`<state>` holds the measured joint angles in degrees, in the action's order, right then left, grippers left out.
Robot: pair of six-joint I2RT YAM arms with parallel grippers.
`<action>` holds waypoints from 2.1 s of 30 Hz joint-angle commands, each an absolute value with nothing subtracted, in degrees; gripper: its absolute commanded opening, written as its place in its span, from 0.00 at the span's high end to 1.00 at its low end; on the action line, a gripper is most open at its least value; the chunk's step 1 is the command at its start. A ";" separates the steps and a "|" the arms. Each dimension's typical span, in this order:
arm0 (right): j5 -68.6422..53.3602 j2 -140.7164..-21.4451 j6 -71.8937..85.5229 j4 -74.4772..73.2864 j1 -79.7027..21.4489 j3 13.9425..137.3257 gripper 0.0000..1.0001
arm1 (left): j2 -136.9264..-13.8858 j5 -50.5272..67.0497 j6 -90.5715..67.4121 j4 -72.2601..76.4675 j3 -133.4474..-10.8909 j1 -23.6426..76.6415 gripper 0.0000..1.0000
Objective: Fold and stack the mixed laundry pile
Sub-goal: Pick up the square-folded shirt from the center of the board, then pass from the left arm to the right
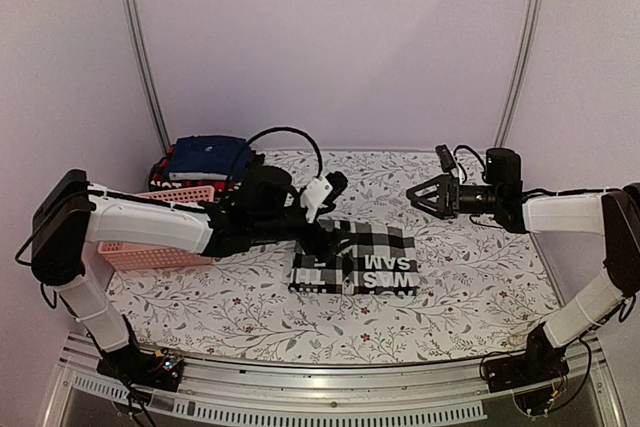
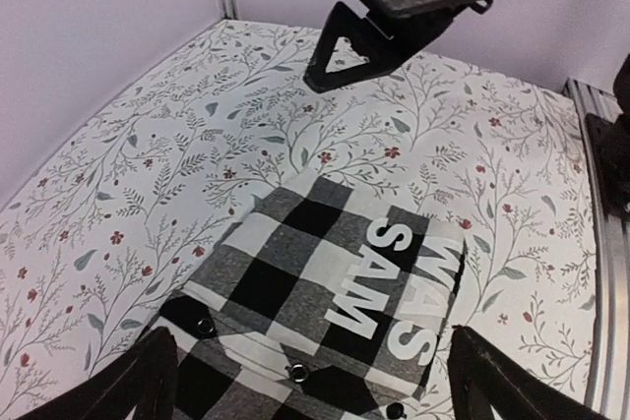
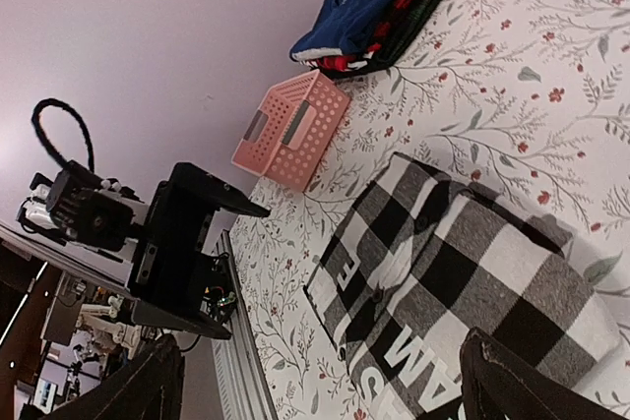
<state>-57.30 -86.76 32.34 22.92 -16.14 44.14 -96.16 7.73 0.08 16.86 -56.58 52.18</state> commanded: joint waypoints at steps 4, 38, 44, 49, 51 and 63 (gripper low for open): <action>-54.67 -80.82 31.43 16.52 -12.39 32.36 0.02 | -105.13 3.80 21.02 11.15 -63.51 63.03 0.17; -50.18 -82.19 51.49 39.79 -15.67 13.88 0.01 | -120.48 15.51 23.96 11.55 -78.66 61.18 1.00; -50.14 -89.34 59.65 49.51 -16.93 14.79 0.01 | -119.97 14.94 23.78 11.96 -77.94 61.37 1.00; -50.02 -95.30 63.63 55.26 -17.76 17.48 0.01 | -119.19 15.44 24.21 12.67 -77.18 61.67 1.00; -50.35 -99.23 66.19 59.09 -17.91 18.27 0.01 | -119.18 15.09 24.48 12.74 -77.10 62.03 1.00; -48.93 -108.71 72.52 63.63 -20.88 23.13 0.13 | -117.44 13.89 25.90 14.52 -74.79 63.70 1.00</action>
<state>-49.91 -106.61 71.00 61.30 -20.45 21.10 -121.05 13.69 25.10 11.64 -75.85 62.78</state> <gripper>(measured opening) 0.883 0.049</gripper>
